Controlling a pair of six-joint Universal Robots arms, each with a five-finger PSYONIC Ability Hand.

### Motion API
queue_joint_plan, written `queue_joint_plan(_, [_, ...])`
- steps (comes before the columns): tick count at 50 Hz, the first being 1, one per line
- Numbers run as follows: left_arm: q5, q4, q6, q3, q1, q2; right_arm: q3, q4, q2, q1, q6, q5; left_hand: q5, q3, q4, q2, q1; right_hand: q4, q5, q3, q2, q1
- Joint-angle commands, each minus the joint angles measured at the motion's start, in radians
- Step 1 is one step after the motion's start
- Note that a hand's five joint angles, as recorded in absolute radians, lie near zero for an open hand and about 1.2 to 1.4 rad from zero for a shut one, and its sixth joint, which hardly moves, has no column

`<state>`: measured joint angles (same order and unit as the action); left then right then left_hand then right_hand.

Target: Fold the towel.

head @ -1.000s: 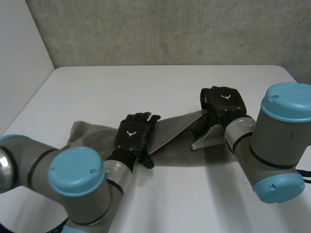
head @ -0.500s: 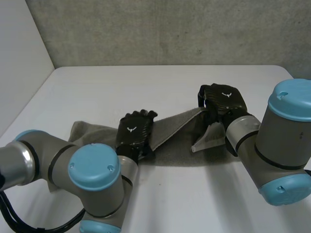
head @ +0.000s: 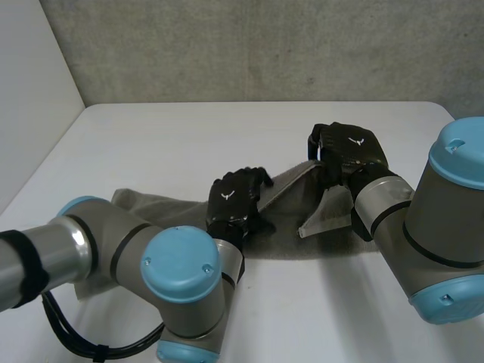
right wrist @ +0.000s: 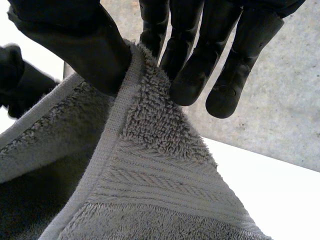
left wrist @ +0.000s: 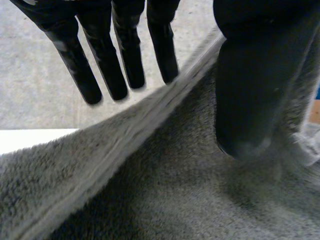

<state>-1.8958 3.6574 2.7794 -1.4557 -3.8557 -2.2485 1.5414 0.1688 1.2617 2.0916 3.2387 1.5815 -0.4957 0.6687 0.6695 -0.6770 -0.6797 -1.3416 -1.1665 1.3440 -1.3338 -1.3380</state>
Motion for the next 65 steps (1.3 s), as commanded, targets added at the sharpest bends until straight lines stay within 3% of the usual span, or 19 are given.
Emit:
queue_joint_plan(1, [-0.123, 0.024, -0.001, 0.021, -0.008, -0.029, 0.0, 0.0, -0.001, -0.002, 0.0, 0.002, -0.362, 0.363, 0.363, -0.355, -0.352, -0.055, -0.055, 0.052, -0.062, -0.058])
queue_joint_plan(7, [-0.238, 0.064, 0.023, -0.018, -0.048, -0.008, -0.001, 0.0, 0.002, -0.015, -0.002, 0.0, -0.404, 0.405, 0.404, -0.397, -0.394, -0.055, -0.055, 0.052, -0.062, -0.058])
queue_joint_plan(17, [-0.23, 0.17, 0.169, -0.164, -0.145, 0.066, 0.0, 0.001, 0.002, -0.013, -0.005, -0.002, -0.36, 0.361, 0.36, -0.353, -0.35, -0.055, -0.055, 0.052, -0.062, -0.058])
queue_joint_plan(27, [-0.1, 0.214, 0.252, -0.311, -0.208, 0.13, 0.002, 0.003, 0.001, -0.015, -0.008, -0.002, -0.403, 0.405, 0.404, -0.397, -0.394, -0.055, -0.055, 0.052, -0.062, -0.058])
queue_joint_plan(29, [-0.033, 0.21, 0.296, -0.327, -0.229, 0.141, 0.002, 0.003, 0.001, -0.015, -0.014, -0.003, -0.724, 0.726, 0.725, -0.717, -0.715, -0.055, -0.055, 0.052, -0.062, -0.058])
queue_joint_plan(30, [-0.032, 0.21, 0.296, -0.327, -0.229, 0.141, 0.002, 0.003, 0.001, -0.015, -0.014, -0.003, -0.726, 0.728, 0.727, -0.719, -0.717, -0.055, -0.055, 0.052, -0.062, -0.058])
queue_joint_plan(34, [0.038, 0.205, 0.405, -0.344, -0.245, 0.155, -0.009, 0.001, -0.012, -0.013, -0.034, -0.005, -0.726, 0.728, 0.727, -0.719, -0.717, -0.055, -0.055, 0.052, -0.062, -0.058])
queue_joint_plan(41, [0.08, 0.17, 0.577, -0.356, -0.283, 0.222, -0.017, -0.017, -0.01, -0.018, -0.154, -0.005, -0.726, 0.728, 0.727, -0.719, -0.717, -0.055, -0.055, 0.052, -0.062, -0.058])
queue_joint_plan(45, [0.138, 0.067, 0.704, -0.371, -0.352, 0.329, -0.039, -0.087, 0.002, -0.018, -0.287, -0.006, -0.726, 0.728, 0.727, -0.719, -0.717, -0.055, -0.055, 0.052, -0.062, -0.058])
queue_joint_plan(51, [0.25, -0.083, 0.825, -0.359, -0.355, 0.535, -0.112, -0.239, 0.082, -0.016, -0.451, 0.003, -0.726, 0.728, 0.727, -0.719, -0.717, -0.055, -0.055, 0.052, -0.062, -0.058])
queue_joint_plan(54, [0.279, -0.138, 0.839, -0.354, -0.354, 0.586, -0.129, -0.276, 0.119, -0.016, -0.488, 0.003, -0.726, 0.728, 0.727, -0.719, -0.717, -0.055, -0.055, 0.052, -0.062, -0.058])
queue_joint_plan(58, [0.365, -0.339, 0.851, -0.313, -0.357, 0.694, -0.179, -0.4, 0.174, -0.011, -0.577, 0.006, -0.726, 0.728, 0.727, -0.719, -0.717, -0.055, -0.055, 0.052, -0.062, -0.058])
queue_joint_plan(65, [0.428, -0.577, 0.853, -0.285, -0.367, 0.658, -0.219, -0.526, 0.114, -0.002, -0.626, 0.012, -0.726, 0.728, 0.727, -0.719, -0.717, -0.055, -0.055, 0.052, -0.062, -0.058])
